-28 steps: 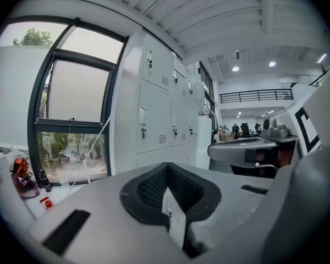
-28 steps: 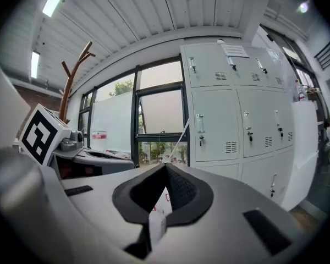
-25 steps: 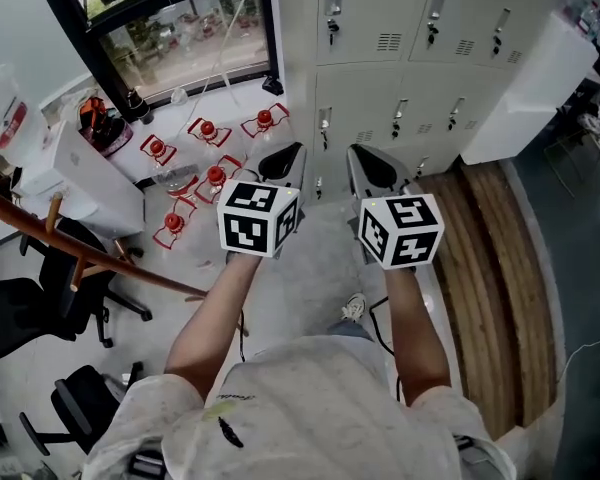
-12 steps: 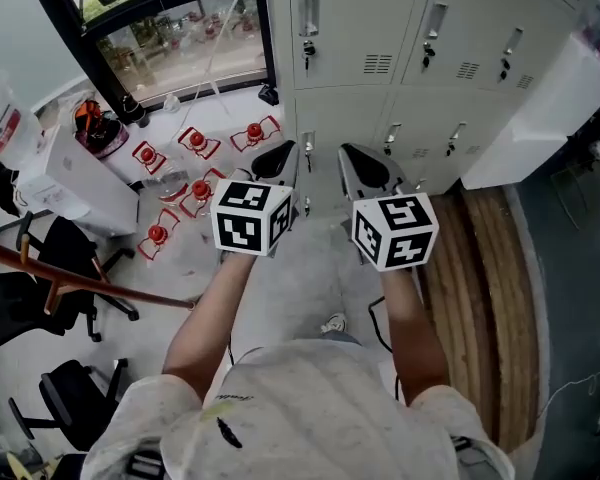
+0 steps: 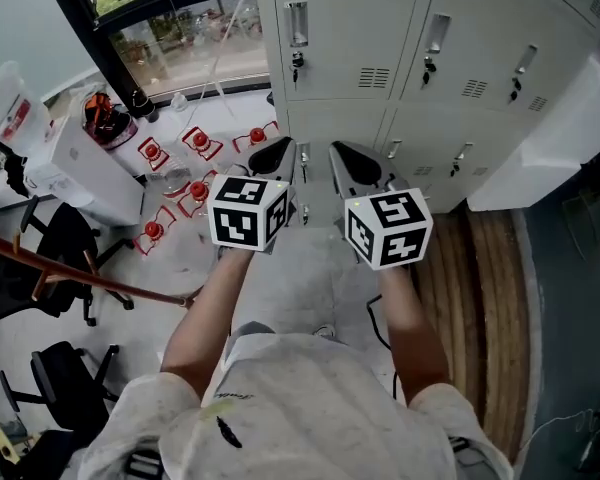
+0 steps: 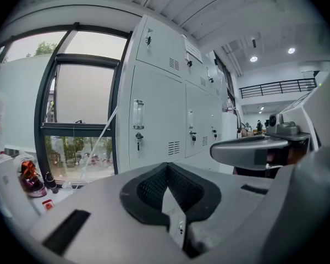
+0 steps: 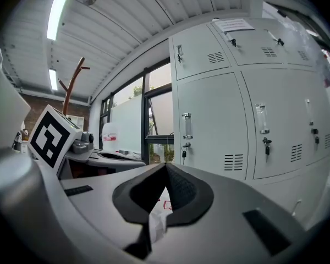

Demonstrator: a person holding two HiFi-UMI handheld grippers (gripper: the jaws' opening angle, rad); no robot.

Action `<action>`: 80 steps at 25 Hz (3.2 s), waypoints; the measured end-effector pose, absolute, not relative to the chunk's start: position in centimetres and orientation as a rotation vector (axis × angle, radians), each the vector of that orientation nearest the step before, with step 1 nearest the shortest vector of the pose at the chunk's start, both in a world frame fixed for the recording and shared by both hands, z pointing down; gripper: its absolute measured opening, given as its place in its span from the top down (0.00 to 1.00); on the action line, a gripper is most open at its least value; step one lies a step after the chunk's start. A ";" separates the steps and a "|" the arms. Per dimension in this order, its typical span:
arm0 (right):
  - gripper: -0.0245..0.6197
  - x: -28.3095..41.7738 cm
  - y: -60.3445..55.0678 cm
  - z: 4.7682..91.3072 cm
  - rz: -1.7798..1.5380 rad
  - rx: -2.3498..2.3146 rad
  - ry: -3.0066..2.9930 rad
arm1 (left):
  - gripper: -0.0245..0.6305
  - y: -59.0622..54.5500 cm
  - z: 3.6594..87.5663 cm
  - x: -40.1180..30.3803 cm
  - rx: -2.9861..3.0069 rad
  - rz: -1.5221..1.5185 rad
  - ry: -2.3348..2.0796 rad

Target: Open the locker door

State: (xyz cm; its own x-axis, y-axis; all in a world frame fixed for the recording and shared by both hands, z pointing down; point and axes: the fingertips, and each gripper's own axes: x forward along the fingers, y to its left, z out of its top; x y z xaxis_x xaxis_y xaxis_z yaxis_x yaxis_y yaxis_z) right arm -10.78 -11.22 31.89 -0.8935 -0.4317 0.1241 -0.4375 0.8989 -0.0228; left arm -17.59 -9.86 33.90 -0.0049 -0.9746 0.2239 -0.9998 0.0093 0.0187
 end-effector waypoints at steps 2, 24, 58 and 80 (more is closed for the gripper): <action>0.96 -11.0 -11.6 31.9 0.084 0.649 -2.961 | 0.96 -10.1 34.1 -17.8 2.064 0.222 -2.114; 0.96 -20.2 -19.6 29.2 0.015 0.512 -3.070 | 0.96 -18.2 33.3 -27.0 1.970 0.108 -2.234; 0.83 -28.9 -27.2 24.7 -0.072 0.791 -3.059 | 0.96 -28.1 31.4 -37.4 2.167 0.128 -2.051; 0.83 -29.9 -27.9 24.9 -0.011 0.841 -3.045 | 0.96 -28.0 31.8 -37.4 2.199 0.109 -2.005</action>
State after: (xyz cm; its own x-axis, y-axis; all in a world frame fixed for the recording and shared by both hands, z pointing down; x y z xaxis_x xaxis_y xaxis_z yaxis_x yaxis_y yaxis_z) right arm -29.85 -27.87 24.95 -0.8582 -0.5130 -0.0190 -0.5131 0.8583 0.0017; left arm -37.44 -27.99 31.79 0.0965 -0.9818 0.1634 -0.9938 -0.0858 0.0711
